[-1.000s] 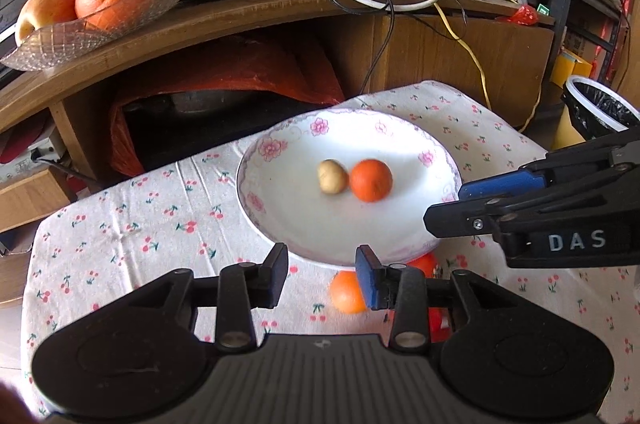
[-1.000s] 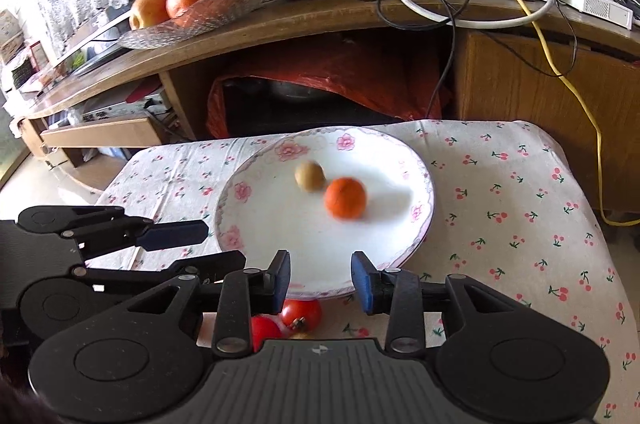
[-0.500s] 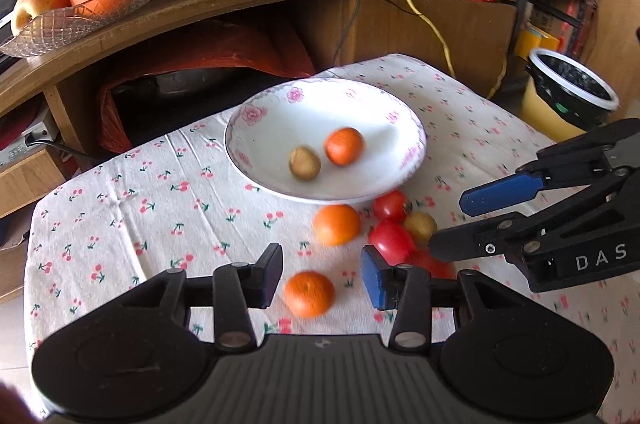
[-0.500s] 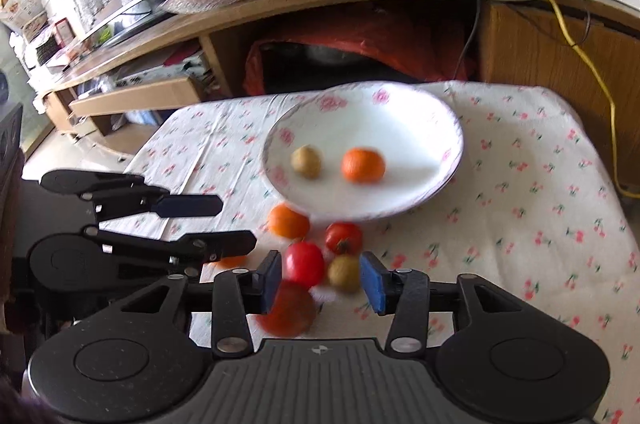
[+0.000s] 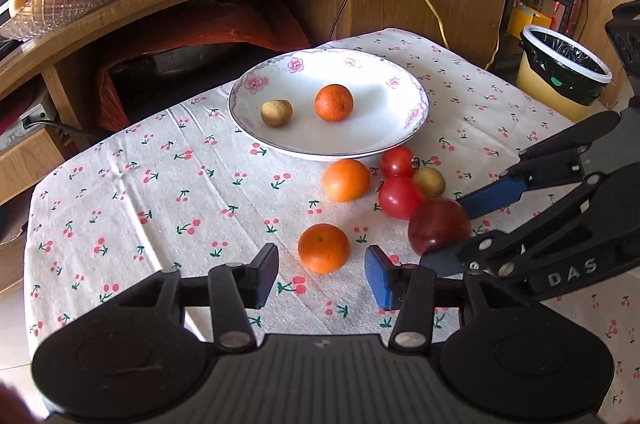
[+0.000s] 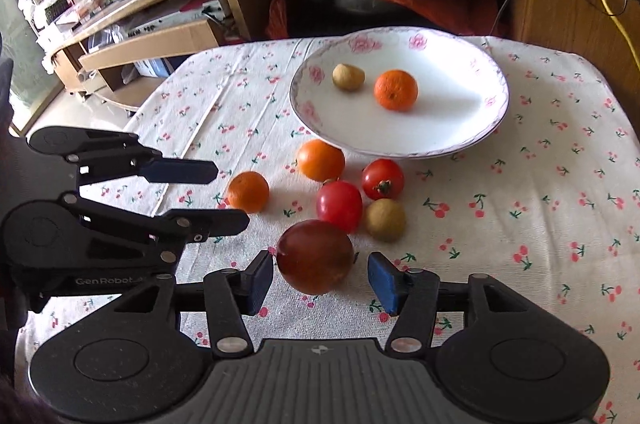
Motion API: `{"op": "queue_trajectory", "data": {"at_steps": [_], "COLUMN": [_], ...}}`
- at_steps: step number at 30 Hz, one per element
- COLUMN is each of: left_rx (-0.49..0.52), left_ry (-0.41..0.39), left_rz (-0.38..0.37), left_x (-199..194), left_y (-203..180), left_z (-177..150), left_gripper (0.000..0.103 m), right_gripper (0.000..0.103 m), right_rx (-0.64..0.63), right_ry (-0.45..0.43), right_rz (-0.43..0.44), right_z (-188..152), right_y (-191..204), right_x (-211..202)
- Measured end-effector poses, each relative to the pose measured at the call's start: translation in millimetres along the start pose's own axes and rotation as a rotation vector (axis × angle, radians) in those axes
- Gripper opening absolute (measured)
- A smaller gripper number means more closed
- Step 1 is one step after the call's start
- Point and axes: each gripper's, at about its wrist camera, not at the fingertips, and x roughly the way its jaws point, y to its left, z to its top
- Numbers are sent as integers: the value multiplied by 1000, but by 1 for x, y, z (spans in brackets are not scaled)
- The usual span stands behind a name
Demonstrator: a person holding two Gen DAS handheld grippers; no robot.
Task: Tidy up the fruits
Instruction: 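Grasp a second tangerine with the left tool while the right tool grasps the dark red tomato, then carry the tangerine and dark red tomato into the bowl and open both tools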
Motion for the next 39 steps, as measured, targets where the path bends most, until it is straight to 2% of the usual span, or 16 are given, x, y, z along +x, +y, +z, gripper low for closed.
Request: {"op": "queue_trajectory", "data": {"at_steps": [12, 15, 20, 22, 25, 32, 35, 39], "left_rx": [10, 7, -5, -12, 13, 6, 36, 23], "left_ry": [22, 16, 23, 28, 30, 35, 26, 35], "left_rz": [13, 15, 31, 21, 17, -20, -7, 17], "left_x": [23, 24, 25, 24, 22, 6, 0, 8], "left_y": [-3, -4, -5, -7, -14, -21, -30, -29], "left_z": [4, 4, 7, 7, 6, 2, -1, -2], "left_gripper": [57, 57, 54, 46, 41, 39, 39, 40], "right_gripper": [49, 39, 36, 36, 36, 36, 36, 36], "right_rx": [-26, -30, -36, -32, -23, 35, 52, 45], "right_ry": [-6, -10, -4, -3, -4, -20, -30, -39], "right_rz": [-10, -8, -14, -24, -42, -105, -125, -136], "right_z": [-1, 1, 3, 2, -3, -24, -36, -39], "right_y": [2, 2, 5, 6, 7, 2, 1, 3], "right_x": [3, 4, 4, 3, -1, -20, -27, -29]}}
